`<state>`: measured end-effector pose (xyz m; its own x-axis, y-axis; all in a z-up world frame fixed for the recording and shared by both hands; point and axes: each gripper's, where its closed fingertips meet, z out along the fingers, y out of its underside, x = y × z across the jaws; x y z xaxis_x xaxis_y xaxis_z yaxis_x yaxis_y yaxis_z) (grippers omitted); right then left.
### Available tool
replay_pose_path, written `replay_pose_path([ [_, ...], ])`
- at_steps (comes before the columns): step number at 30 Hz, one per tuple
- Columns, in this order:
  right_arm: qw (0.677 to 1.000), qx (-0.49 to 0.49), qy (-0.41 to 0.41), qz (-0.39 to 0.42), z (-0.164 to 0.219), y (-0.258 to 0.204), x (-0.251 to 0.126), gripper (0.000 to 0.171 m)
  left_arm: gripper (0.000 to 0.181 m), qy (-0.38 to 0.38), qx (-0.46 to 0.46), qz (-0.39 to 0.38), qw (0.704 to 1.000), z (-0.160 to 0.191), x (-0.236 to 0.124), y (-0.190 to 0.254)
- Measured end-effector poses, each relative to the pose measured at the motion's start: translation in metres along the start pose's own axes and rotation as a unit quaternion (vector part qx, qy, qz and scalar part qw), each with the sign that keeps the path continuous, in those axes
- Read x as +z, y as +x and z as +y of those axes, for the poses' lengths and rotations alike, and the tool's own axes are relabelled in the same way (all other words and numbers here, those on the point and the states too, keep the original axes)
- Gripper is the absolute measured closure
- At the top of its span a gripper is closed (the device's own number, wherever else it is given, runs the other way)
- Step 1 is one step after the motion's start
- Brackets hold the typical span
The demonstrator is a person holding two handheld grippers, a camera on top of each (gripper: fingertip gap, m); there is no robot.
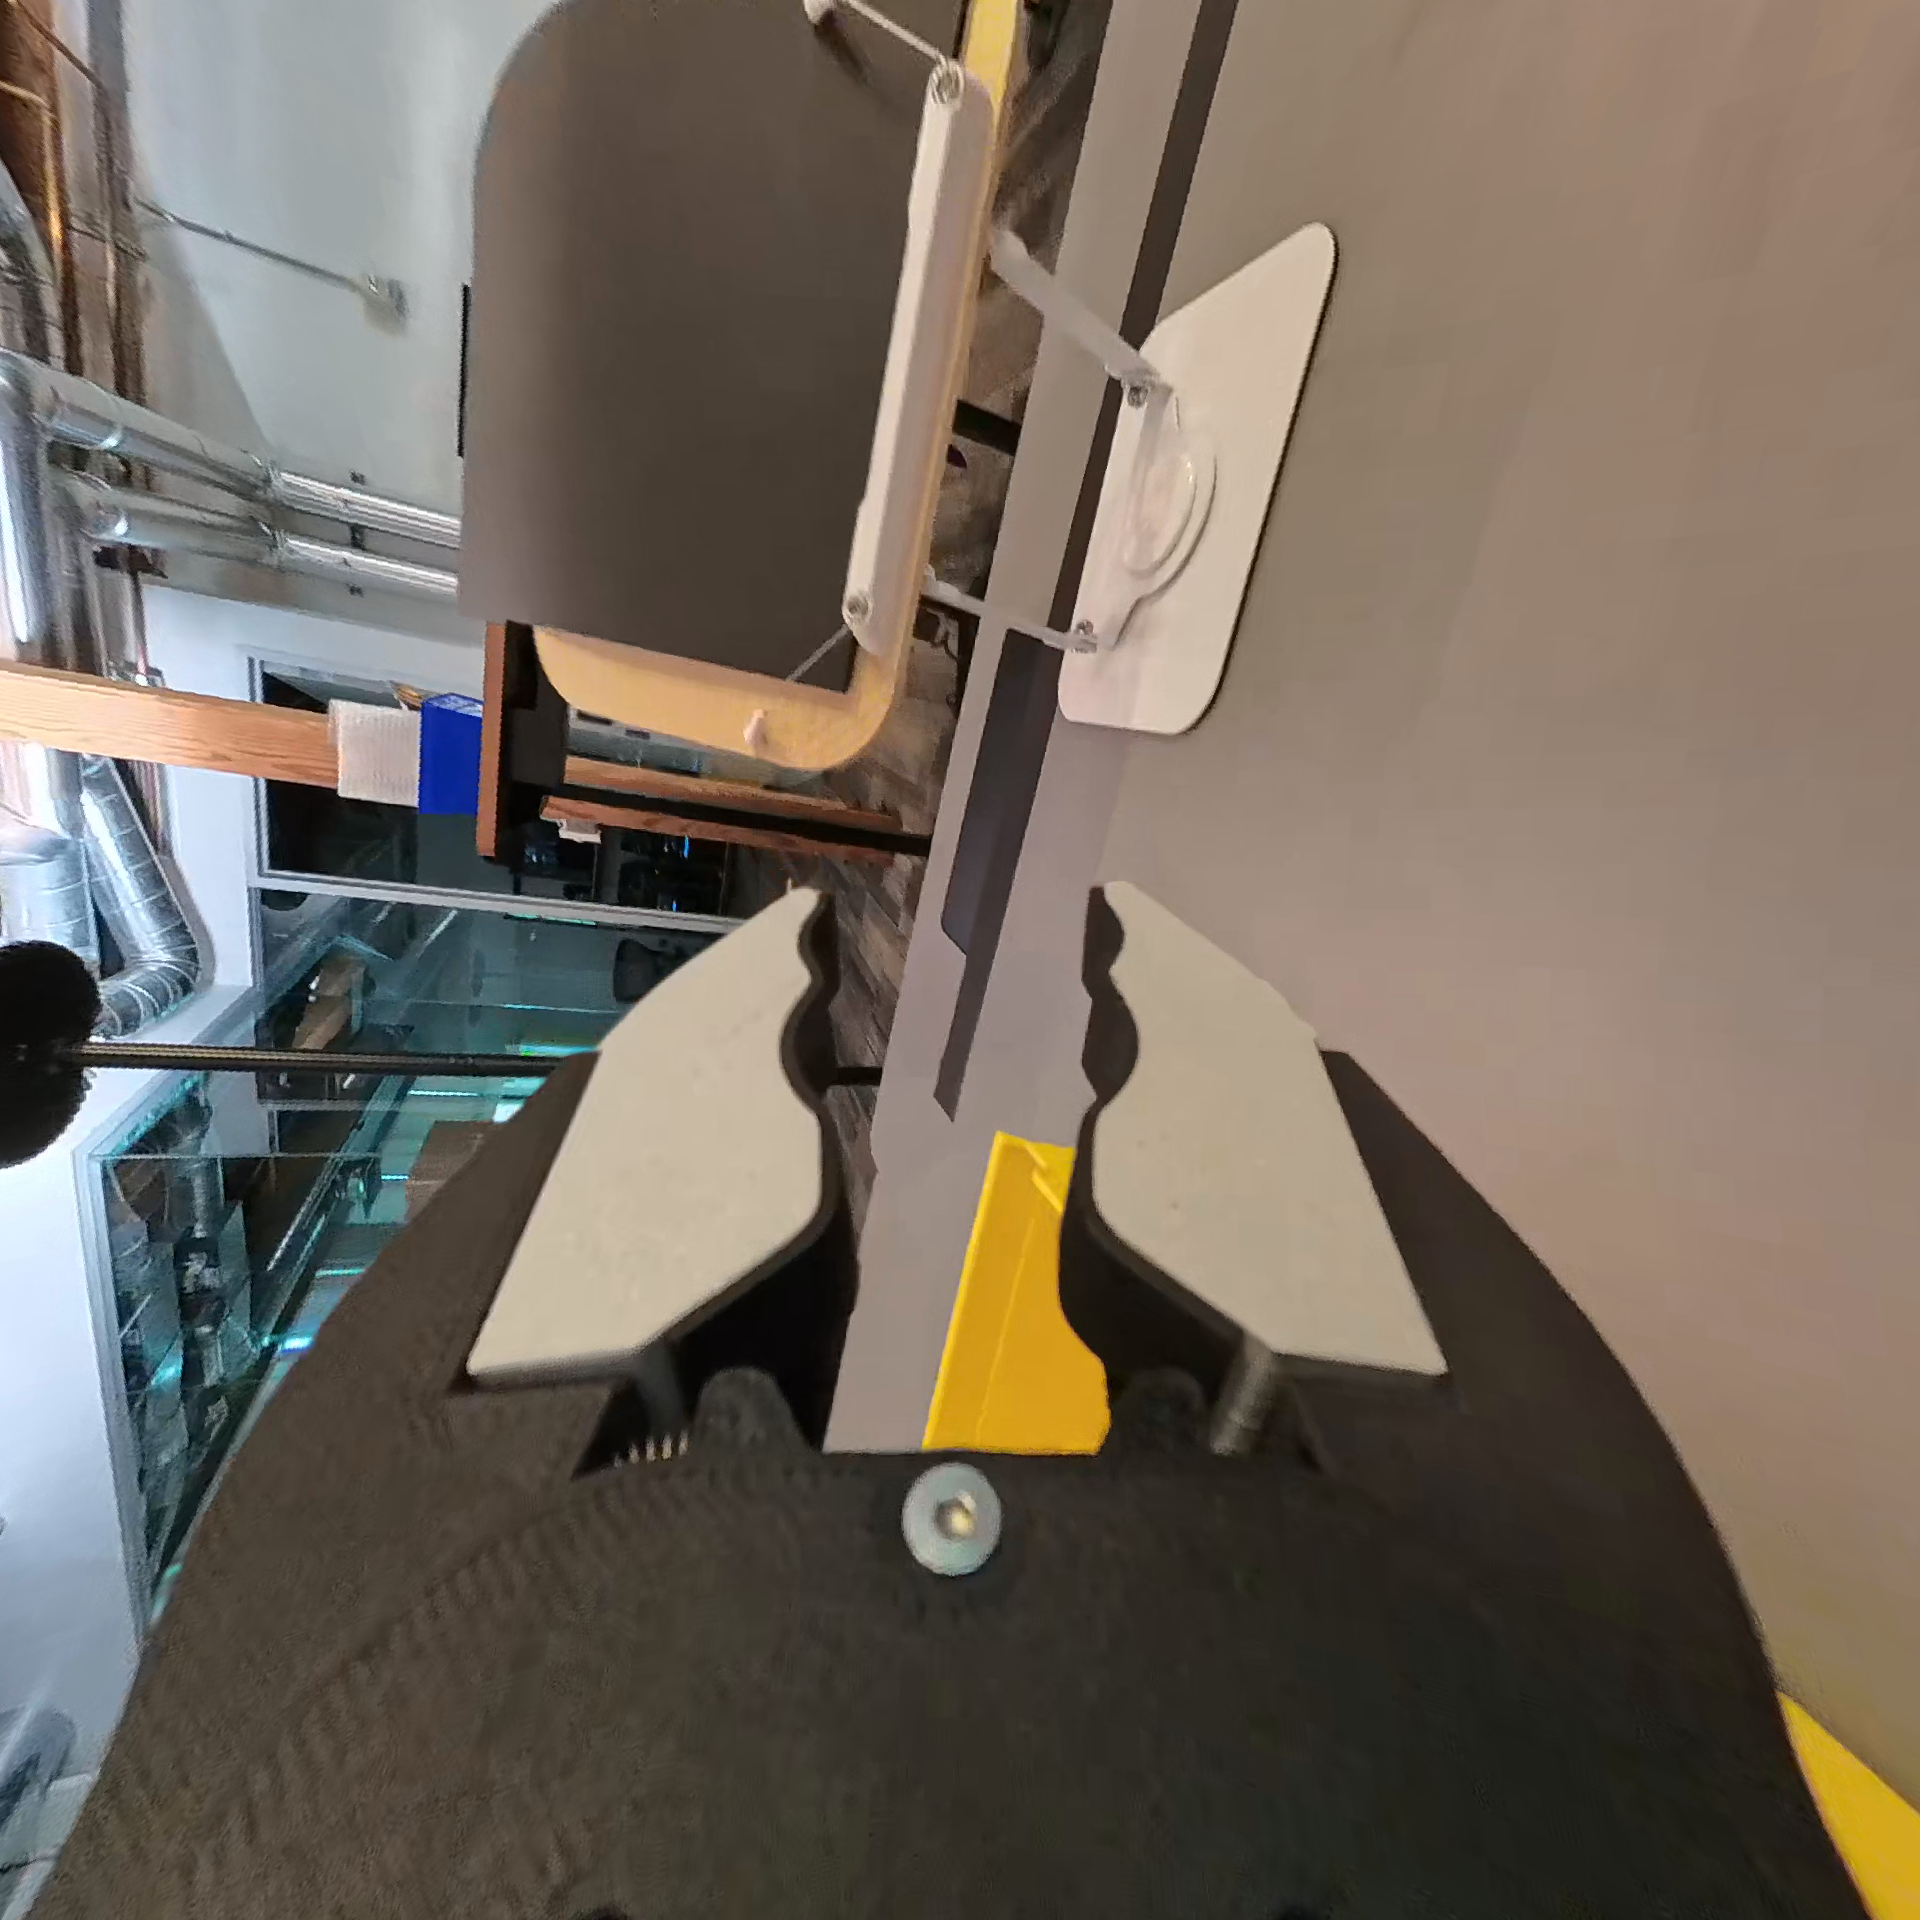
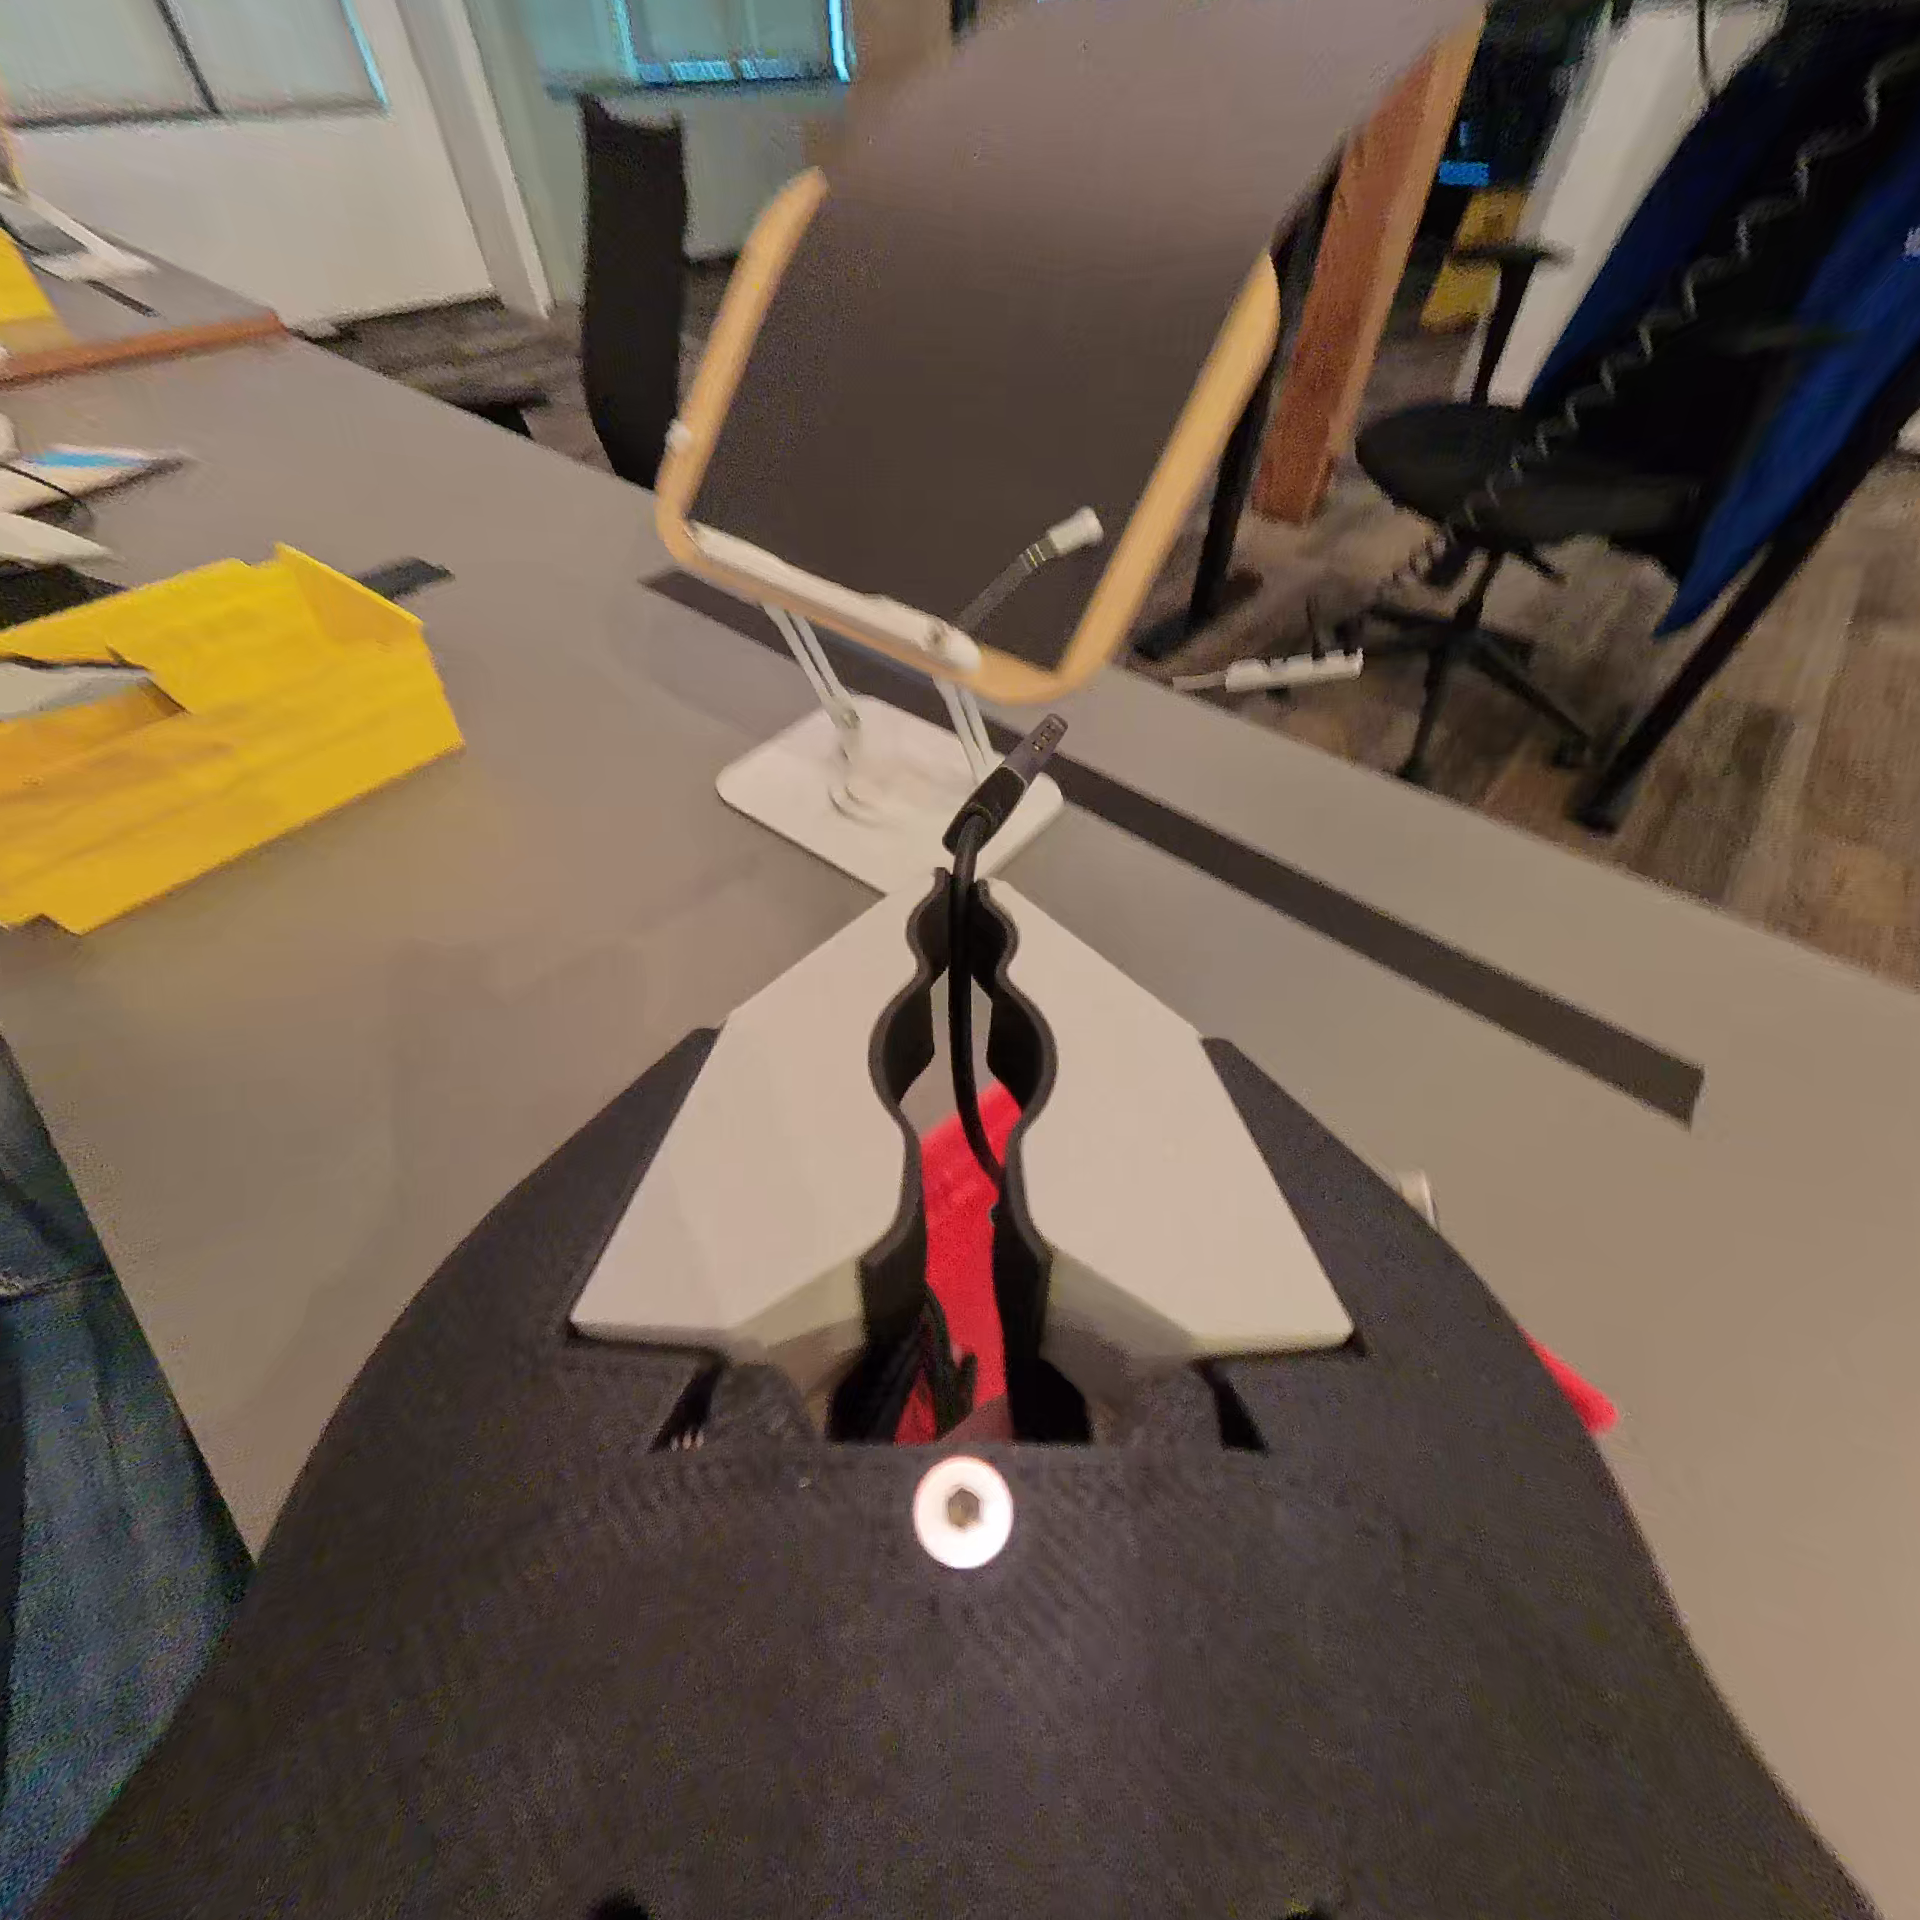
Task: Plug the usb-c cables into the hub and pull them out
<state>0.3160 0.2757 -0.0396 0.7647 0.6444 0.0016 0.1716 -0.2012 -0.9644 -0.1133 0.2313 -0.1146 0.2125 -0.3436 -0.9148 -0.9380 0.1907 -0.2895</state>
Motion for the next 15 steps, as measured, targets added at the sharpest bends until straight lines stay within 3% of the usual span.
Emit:
replay_pose_path([
  [9, 0.978, 0.099, -0.162, 0.087, 0.136, 0.093, -0.007, 0.171, 0.138, -0.054, -0.051, 0.031, 0.997, 0.060, -0.001, 0.008],
  [12, 0.952, 0.045, -0.264, 0.145, 0.173, 0.110, -0.018, 0.171, 0.138, -0.078, -0.073, 0.029, 0.994, 0.082, -0.002, 0.001],
  [15, 0.899, -0.058, -0.382, 0.207, 0.196, 0.128, -0.035, 0.148, 0.136, -0.106, -0.081, 0.027, 0.991, 0.103, -0.004, -0.006],
])
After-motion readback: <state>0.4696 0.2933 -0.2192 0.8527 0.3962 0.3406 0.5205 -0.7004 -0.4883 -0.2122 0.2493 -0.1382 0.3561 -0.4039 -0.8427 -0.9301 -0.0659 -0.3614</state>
